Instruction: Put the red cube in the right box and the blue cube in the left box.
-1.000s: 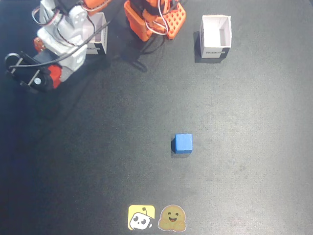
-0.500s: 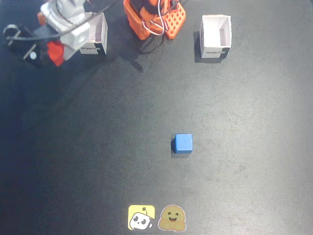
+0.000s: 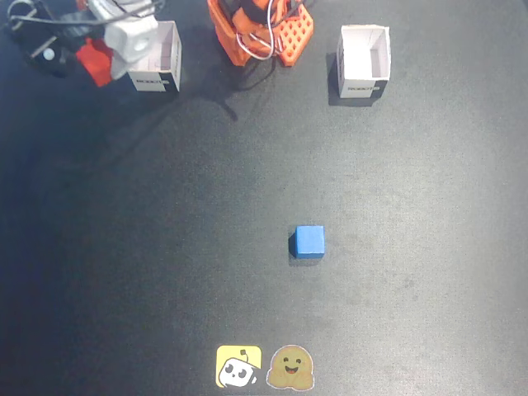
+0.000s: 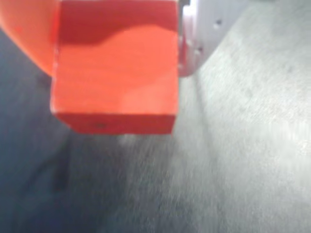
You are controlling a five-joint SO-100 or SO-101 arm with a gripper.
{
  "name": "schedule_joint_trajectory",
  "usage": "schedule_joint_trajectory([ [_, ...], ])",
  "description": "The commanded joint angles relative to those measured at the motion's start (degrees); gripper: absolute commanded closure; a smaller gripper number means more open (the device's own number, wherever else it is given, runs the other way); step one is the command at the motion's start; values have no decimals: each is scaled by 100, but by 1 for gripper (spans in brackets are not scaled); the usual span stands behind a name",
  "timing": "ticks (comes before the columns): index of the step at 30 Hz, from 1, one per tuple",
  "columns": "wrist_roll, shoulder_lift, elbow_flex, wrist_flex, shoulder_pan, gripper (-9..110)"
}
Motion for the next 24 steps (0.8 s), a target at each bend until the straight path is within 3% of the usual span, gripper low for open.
schedule_joint_trajectory([
  [1, 193, 369, 18, 167, 70, 87],
  [24, 932, 2013, 1081, 817, 378, 86],
])
